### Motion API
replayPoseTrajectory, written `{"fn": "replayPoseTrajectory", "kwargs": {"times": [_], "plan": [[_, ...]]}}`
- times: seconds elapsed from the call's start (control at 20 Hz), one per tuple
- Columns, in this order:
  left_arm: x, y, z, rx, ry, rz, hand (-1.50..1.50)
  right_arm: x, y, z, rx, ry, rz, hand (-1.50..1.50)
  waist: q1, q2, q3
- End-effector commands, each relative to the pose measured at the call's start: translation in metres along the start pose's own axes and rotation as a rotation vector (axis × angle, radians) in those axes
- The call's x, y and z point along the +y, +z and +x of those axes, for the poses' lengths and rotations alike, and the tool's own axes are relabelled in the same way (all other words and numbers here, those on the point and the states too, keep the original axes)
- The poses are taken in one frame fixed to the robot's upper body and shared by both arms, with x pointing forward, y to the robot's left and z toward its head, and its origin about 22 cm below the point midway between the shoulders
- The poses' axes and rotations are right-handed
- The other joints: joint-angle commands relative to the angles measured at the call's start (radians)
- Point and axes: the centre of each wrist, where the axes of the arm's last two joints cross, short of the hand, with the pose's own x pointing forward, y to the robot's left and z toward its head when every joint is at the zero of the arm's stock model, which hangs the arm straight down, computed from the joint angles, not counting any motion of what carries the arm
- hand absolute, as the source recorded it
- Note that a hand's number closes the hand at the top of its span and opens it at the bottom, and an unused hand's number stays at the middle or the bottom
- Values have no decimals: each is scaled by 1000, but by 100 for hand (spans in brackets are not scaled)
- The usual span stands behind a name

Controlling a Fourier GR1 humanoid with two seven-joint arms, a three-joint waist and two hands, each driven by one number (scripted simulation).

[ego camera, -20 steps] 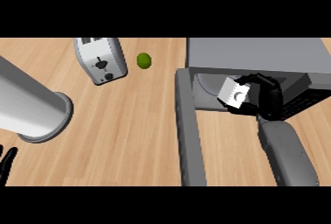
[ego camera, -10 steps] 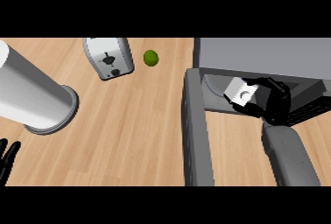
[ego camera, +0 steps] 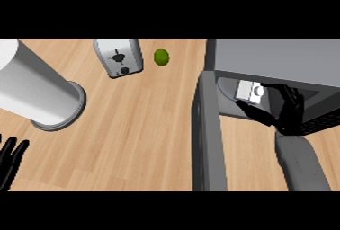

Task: Pick up the milk, place it into the microwave and close the microwave

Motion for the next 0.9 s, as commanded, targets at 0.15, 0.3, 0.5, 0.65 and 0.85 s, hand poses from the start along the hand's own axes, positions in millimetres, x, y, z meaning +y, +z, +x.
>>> {"fn": "replayPoseTrajectory", "kwargs": {"times": [0.15, 0.3, 0.5, 0.65, 0.85], "plan": [[-5, -9, -4, -6, 9, -47, -150, 46, -9, 4, 286, -103, 72, -150, 66, 54, -1], [-10, -13, -3, -9, 13, -56, -150, 59, -15, 9, 315, -143, 97, -150, 64, 48, 1], [-13, -15, -7, 6, 8, -67, -150, 73, -58, 8, 447, -167, 134, -150, 55, 47, 2], [-15, -21, -7, 4, 3, -64, -150, 72, -87, 5, 481, -151, 170, -150, 35, 48, 4], [-22, -22, -3, -4, -6, -68, -150, 79, -97, 4, 541, -135, 224, -150, 10, 40, 6]]}}
